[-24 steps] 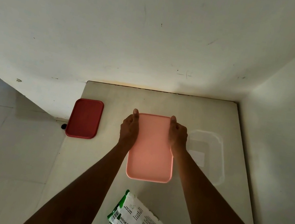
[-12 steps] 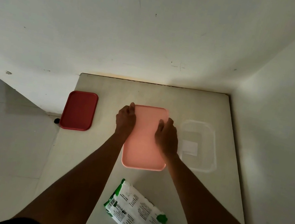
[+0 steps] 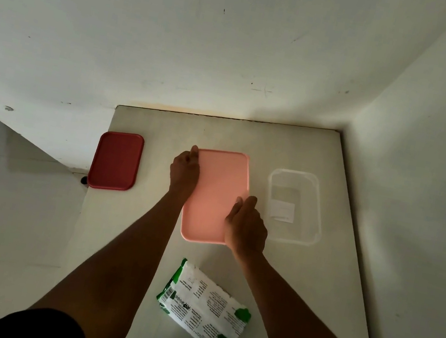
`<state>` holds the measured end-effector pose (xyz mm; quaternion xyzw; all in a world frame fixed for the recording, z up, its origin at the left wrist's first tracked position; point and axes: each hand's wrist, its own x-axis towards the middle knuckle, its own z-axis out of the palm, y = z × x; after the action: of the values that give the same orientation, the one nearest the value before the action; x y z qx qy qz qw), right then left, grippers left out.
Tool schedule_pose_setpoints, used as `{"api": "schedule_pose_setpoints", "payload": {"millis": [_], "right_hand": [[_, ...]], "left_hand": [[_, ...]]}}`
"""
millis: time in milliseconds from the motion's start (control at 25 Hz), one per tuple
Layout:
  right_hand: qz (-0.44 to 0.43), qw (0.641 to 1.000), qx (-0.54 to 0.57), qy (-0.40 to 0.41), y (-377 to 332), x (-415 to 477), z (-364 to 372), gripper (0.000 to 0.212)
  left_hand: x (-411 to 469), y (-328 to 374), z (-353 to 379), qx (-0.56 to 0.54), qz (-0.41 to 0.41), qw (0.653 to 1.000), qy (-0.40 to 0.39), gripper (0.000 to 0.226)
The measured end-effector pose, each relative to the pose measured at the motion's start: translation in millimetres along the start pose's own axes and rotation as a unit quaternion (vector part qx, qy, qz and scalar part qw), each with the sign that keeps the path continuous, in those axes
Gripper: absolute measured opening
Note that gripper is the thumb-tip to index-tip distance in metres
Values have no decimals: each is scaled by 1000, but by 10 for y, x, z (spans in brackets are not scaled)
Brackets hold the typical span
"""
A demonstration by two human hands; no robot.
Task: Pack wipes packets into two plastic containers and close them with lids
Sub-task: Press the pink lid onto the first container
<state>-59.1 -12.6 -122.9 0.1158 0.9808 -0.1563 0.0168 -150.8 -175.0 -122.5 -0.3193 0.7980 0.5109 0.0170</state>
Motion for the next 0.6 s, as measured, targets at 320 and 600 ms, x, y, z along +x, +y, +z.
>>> {"api": "schedule_pose_setpoints", "payload": {"millis": [320,600], "right_hand": [[5,1000,-6,15,-73,-29,-13,39],[18,1000,11,15,-53,-13,-3,41]], "left_hand": [[-479,-142,2,135,40,989,39,46],[-936,-498,48,215,52,971,89,36]]}}
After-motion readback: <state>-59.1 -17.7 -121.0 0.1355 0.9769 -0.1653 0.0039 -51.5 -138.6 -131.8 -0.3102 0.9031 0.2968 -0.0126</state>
